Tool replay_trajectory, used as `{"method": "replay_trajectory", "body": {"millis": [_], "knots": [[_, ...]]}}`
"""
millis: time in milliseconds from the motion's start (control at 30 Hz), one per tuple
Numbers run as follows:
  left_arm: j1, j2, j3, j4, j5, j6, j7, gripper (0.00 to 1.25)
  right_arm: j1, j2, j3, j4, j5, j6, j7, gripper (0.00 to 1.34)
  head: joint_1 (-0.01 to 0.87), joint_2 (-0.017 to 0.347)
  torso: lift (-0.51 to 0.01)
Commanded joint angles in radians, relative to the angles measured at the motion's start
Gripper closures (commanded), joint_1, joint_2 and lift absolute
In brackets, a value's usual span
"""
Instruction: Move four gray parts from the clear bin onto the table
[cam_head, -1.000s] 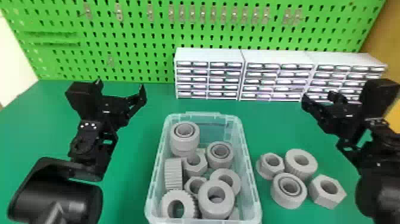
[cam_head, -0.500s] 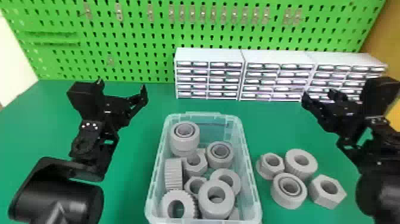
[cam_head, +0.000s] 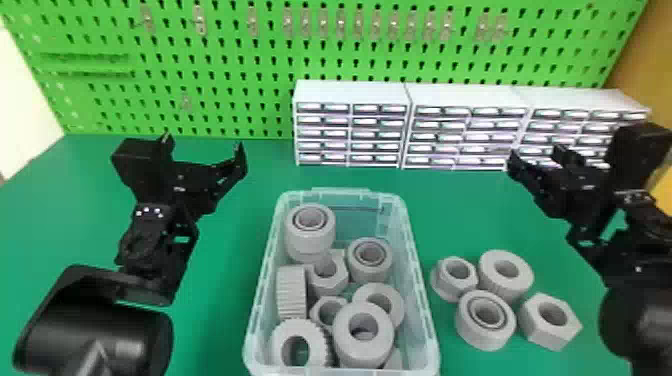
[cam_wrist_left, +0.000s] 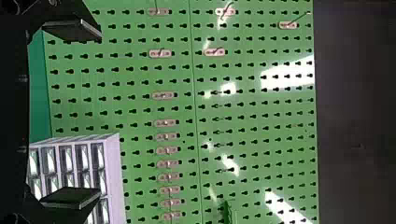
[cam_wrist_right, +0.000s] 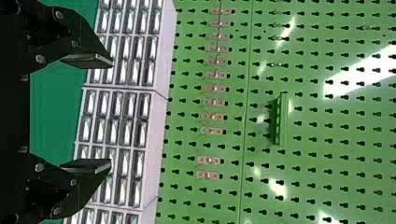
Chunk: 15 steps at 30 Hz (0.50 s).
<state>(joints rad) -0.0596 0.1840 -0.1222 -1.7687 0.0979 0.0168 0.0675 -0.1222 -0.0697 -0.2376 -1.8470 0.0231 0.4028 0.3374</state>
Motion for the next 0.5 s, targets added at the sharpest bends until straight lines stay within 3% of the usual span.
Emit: {"method": "replay_trajectory", "body": {"millis": [0,467], "knots": [[0.006,0.000,0.001,0.000,-0.001,0.000,0.000,0.11,-0.004,-0.004,0.008,-0.005,0.003,0.007,0.000,0.51,0.678,0.034,-0.050],[0.010,0.000,0.012,-0.006,-0.003,0.000,0.000,0.11,-0.013,-0.004,0.027,-0.008,0.008,0.018,-0.001,0.51,0.678,0.034,-0.050]]}}
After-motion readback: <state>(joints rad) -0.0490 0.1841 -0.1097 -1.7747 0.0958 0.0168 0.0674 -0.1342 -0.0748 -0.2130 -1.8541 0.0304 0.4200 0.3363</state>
